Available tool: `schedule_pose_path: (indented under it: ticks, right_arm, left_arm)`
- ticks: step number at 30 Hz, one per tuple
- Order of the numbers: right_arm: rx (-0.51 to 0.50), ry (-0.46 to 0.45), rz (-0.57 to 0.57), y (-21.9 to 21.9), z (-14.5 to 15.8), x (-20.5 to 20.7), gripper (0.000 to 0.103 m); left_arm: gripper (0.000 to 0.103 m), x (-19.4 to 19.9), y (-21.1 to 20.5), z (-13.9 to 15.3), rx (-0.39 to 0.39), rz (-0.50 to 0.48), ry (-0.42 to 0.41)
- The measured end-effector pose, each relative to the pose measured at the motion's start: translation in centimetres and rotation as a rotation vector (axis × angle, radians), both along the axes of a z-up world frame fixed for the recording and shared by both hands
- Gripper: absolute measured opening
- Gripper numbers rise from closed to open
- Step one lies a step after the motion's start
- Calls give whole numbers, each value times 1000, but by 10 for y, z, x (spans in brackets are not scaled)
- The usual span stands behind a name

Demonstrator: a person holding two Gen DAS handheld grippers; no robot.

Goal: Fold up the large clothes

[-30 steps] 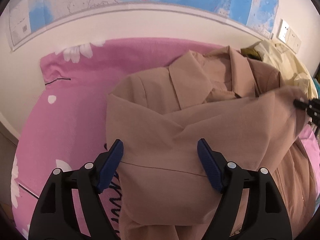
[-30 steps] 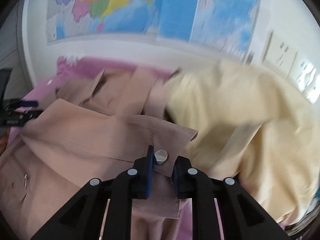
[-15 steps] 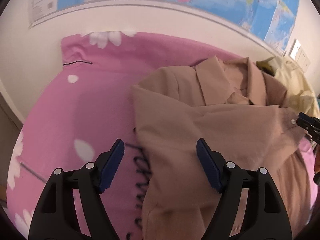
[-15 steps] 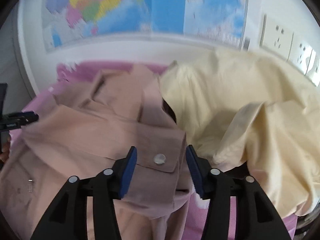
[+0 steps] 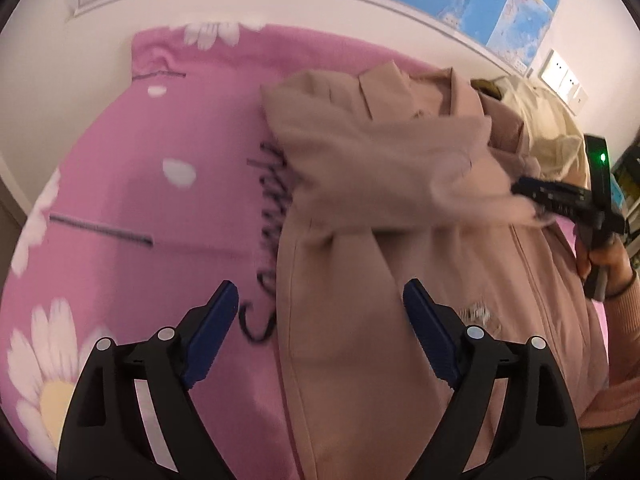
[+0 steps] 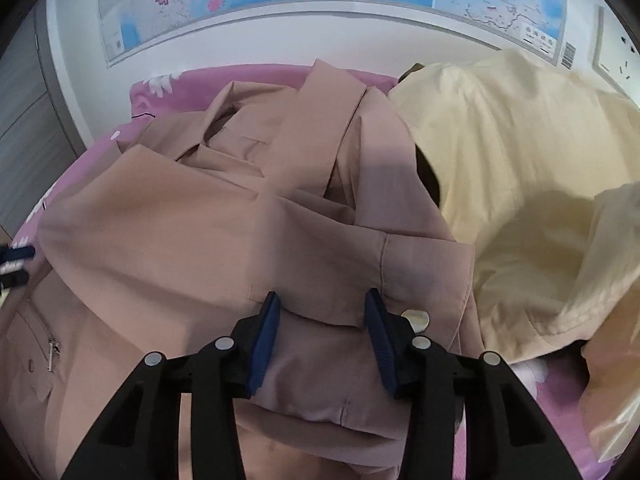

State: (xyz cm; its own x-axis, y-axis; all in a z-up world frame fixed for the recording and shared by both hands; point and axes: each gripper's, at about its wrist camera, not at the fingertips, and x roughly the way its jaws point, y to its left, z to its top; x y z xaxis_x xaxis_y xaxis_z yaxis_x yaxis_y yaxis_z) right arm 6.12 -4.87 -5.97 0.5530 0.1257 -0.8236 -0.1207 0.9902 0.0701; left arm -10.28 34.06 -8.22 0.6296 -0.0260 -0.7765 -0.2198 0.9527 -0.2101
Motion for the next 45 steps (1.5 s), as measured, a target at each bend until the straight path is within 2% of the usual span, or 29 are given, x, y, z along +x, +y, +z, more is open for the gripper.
schedule_pose_path:
  ticks: [2, 3, 4, 5, 9, 13, 20, 23, 28, 36, 42, 45]
  right_arm:
    - [6, -13, 6, -2, 7, -8, 43]
    - [20, -18, 3, -3, 10, -10, 48]
    - [42, -29, -8, -9, 16, -18, 58]
    - [66, -41, -17, -16, 23, -28, 61]
    - [198, -44, -53, -46, 37, -65, 67]
    - [309, 5, -81, -70, 31, -104, 68]
    - [379, 46, -128, -78, 12, -160, 70]
    - [401, 50, -110, -69, 8, -168, 76]
    - [431, 72, -87, -61, 0, -179, 77]
    - [464, 111, -66, -51, -11, -196, 79]
    - [479, 105, -30, -42, -12, -207, 82]
    - [488, 99, -4, -36, -13, -211, 83]
  left_arm:
    - [84, -7, -2, -2, -11, -7, 1]
    - [84, -12, -3, -2, -23, -15, 1]
    - [84, -15, -4, -2, -32, -22, -1]
    - [84, -19, -5, -2, -39, -29, -3]
    - [84, -34, -10, -3, -65, -53, -1]
    - [84, -49, -14, -7, -94, -58, 4]
    - [84, -65, -35, -6, -20, -22, 15]
    - [84, -70, -43, -7, 0, -32, 18]
    - [84, -82, -49, -8, 11, -19, 21]
    - [85, -105, -42, -6, -69, -9, -10]
    - [84, -110, -52, -17, -195, -82, 12]
    - [87, -109, -63, -19, -157, -100, 13]
